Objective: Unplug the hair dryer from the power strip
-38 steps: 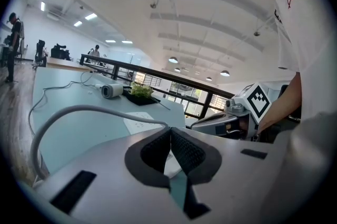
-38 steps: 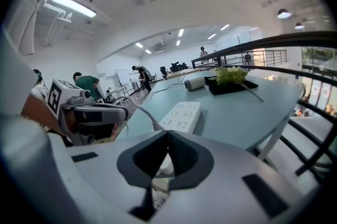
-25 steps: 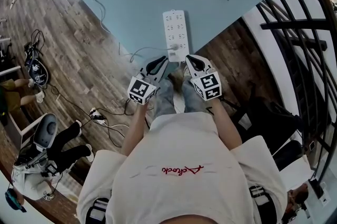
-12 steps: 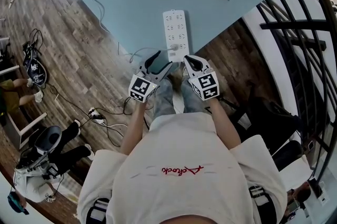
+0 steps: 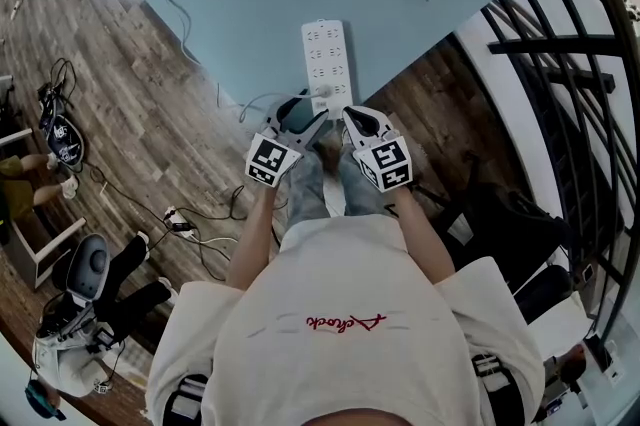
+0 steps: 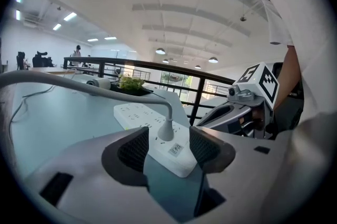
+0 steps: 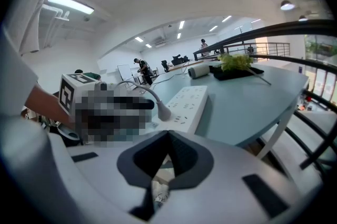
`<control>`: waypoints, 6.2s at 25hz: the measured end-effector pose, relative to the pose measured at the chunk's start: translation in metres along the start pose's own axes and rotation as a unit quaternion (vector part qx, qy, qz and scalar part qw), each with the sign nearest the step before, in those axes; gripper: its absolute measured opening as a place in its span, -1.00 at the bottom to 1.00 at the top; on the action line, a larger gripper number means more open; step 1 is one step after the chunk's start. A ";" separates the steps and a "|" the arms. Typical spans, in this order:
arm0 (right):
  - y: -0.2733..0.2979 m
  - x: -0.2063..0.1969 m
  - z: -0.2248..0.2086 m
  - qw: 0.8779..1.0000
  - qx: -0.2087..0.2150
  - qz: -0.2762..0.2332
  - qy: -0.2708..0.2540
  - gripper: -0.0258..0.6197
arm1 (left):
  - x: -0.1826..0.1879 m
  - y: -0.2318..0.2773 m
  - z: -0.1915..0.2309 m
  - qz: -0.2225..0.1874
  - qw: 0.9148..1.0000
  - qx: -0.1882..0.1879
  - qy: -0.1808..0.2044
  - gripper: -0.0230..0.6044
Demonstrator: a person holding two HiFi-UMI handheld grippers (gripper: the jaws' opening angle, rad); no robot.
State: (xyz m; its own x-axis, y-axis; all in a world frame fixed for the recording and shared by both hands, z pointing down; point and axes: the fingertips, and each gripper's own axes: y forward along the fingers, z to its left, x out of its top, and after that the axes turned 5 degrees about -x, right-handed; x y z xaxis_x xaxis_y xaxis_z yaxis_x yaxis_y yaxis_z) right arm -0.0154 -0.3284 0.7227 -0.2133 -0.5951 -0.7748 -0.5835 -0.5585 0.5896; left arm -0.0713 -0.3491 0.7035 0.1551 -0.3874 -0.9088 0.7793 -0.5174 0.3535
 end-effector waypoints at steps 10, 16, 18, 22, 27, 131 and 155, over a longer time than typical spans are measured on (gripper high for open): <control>-0.001 0.000 -0.001 1.000 0.009 0.001 0.004 -0.87 | 0.006 0.025 0.004 0.011 1.000 -0.009 0.026 -0.20; -0.001 0.001 0.000 1.000 0.012 0.000 0.005 -0.86 | 0.004 0.033 0.005 0.022 0.999 -0.014 0.037 -0.27; -0.001 0.001 0.000 1.000 0.013 0.000 0.006 -0.87 | 0.003 0.034 0.005 0.024 0.999 -0.013 0.037 -0.34; -0.001 0.002 0.000 1.000 0.014 0.001 0.006 -0.86 | 0.002 0.034 0.006 0.027 0.999 -0.009 0.036 -0.51; 0.000 0.002 -0.001 1.000 0.013 -0.001 0.006 -0.87 | 0.001 0.035 0.007 0.029 0.999 -0.012 0.035 -0.55; -0.176 0.040 0.172 0.978 -0.076 -0.178 -0.078 -0.87 | 0.086 -0.237 -0.152 -0.165 0.983 0.044 0.066 -0.58; -0.233 0.004 0.207 0.972 -0.102 -0.195 -0.088 -0.87 | 0.064 -0.264 -0.216 -0.176 0.981 0.033 0.070 -0.58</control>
State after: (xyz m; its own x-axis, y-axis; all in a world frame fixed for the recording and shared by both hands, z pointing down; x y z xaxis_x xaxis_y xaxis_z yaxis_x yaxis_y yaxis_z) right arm -0.0424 -0.0807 0.5350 -0.1477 -0.2179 -0.9647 -0.4828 -0.8354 0.2626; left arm -0.1360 -0.0727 0.5041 -0.0321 -0.0697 -0.9971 0.7593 -0.6504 0.0210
